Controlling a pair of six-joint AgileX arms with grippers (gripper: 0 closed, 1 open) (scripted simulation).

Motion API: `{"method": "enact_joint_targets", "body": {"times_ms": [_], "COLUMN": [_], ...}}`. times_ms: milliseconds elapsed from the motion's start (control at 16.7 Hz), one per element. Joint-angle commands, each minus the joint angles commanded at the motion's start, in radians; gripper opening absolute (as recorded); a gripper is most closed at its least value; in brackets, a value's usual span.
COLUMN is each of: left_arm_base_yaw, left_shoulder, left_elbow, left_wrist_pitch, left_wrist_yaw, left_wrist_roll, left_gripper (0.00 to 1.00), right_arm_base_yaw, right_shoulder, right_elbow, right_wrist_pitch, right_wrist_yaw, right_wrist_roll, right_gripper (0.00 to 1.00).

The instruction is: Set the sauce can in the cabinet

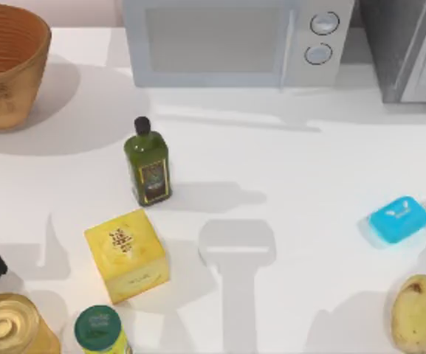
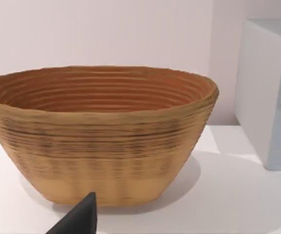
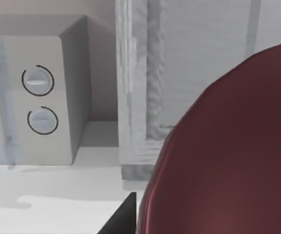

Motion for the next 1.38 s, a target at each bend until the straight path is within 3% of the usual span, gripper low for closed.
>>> {"method": "enact_joint_targets", "body": {"times_ms": [360,600,840,1380], "left_arm_base_yaw": [0.0,0.0,0.0,0.0], "left_shoulder": [0.0,0.0,0.0,0.0], "left_elbow": [0.0,0.0,0.0,0.0], "left_wrist_pitch": [0.0,0.0,0.0,0.0], "left_wrist_yaw": [0.0,0.0,0.0,0.0], "left_wrist_roll": [0.0,0.0,0.0,0.0], "left_gripper": [1.0,1.0,1.0,1.0], "right_arm_base_yaw": [0.006,0.027,0.057,0.138], "right_shoulder": [0.015,0.143,0.383,1.034], "right_elbow": [0.011,0.16,0.474,1.413], "right_wrist_pitch": [-0.006,-0.051,-0.143,-0.408], "right_wrist_yaw": [-0.001,0.017,0.057,0.156], "right_wrist_roll": [0.001,0.007,0.013,0.01], "right_gripper": [0.0,0.0,0.0,0.0]}}
